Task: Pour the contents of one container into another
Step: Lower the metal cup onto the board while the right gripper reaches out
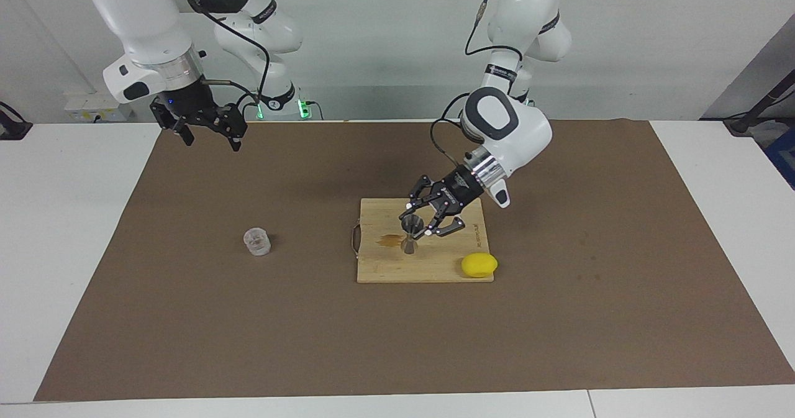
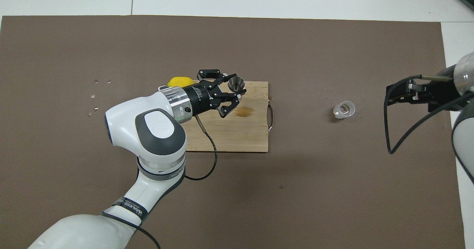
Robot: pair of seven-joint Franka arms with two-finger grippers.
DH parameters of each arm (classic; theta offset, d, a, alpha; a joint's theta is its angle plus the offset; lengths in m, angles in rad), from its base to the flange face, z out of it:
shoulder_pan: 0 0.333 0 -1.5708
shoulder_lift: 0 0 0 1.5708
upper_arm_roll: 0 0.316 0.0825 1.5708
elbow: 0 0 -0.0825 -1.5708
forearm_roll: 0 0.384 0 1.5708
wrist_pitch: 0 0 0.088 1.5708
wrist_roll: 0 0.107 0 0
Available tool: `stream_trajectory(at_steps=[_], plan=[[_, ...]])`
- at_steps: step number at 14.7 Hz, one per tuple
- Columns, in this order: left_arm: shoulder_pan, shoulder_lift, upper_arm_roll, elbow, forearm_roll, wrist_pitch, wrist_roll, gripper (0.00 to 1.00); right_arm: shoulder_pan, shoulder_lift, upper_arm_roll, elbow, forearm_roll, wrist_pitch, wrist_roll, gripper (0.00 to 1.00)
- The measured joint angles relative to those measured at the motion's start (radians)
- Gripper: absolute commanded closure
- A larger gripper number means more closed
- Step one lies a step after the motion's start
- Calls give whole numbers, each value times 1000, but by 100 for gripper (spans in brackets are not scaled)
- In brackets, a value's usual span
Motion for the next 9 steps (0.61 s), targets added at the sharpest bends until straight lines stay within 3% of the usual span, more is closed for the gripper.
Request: stream_trajectory(at_steps=[6, 9], plan=[[-24, 83, -9, 82, -2, 27, 0, 100, 3, 0, 1, 0, 0, -8, 14, 0], [-25, 100, -23, 99, -2, 35, 0, 100, 8, 0, 3, 0, 0, 1, 150, 0]])
